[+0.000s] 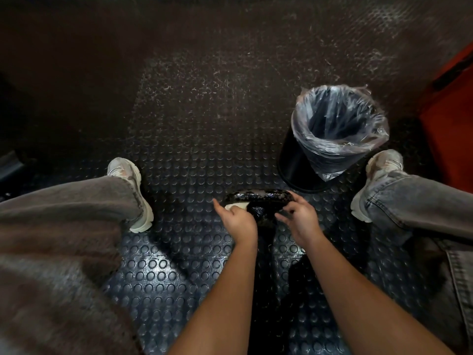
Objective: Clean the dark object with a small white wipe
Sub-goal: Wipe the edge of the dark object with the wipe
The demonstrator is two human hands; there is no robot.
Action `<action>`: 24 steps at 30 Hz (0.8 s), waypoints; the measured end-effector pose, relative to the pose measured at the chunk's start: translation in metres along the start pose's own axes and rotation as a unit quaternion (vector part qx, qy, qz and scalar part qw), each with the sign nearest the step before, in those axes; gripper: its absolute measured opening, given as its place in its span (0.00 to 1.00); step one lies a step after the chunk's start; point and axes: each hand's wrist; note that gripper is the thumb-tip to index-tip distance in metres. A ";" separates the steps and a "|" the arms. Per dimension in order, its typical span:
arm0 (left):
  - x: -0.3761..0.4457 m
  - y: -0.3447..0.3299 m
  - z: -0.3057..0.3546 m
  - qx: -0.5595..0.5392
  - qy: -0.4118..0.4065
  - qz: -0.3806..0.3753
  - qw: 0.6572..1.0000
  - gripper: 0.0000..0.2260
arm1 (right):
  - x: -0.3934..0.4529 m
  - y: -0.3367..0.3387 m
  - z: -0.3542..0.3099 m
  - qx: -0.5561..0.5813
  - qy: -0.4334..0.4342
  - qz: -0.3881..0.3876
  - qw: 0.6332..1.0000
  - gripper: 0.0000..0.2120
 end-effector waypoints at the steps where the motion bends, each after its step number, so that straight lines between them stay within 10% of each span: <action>1: 0.006 -0.003 0.002 -0.065 0.039 0.019 0.997 0.27 | -0.001 0.000 0.000 0.002 -0.001 -0.001 1.000 0.23; 7: 0.018 0.003 0.007 -0.357 0.263 0.105 0.890 0.19 | -0.003 0.000 -0.001 -0.002 -0.002 -0.004 1.000 0.23; 10: 0.025 0.011 -0.003 -0.258 0.282 -0.003 0.924 0.17 | -0.003 0.000 -0.002 -0.003 -0.001 -0.005 1.000 0.23; 12: 0.022 0.008 -0.003 -0.134 0.232 -0.060 0.962 0.19 | -0.004 -0.001 -0.002 0.000 -0.001 -0.004 1.000 0.23; 17: 0.027 -0.012 0.014 -0.285 0.218 0.090 0.929 0.18 | -0.003 0.000 -0.002 -0.003 -0.002 -0.003 1.000 0.23; 20: 0.014 -0.009 -0.006 -0.117 0.068 0.008 0.991 0.27 | -0.003 -0.001 -0.002 0.003 -0.003 -0.001 1.000 0.23; 24: -0.006 0.006 -0.008 0.112 -0.079 -0.042 0.990 0.25 | -0.003 -0.001 -0.001 0.001 -0.002 -0.002 1.000 0.24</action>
Point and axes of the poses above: each hand's wrist, its own x-axis towards the middle knuckle, its own y-axis out of the back of the hand, z = x × y, and after that the axes turned 13 degrees about -y, right-handed
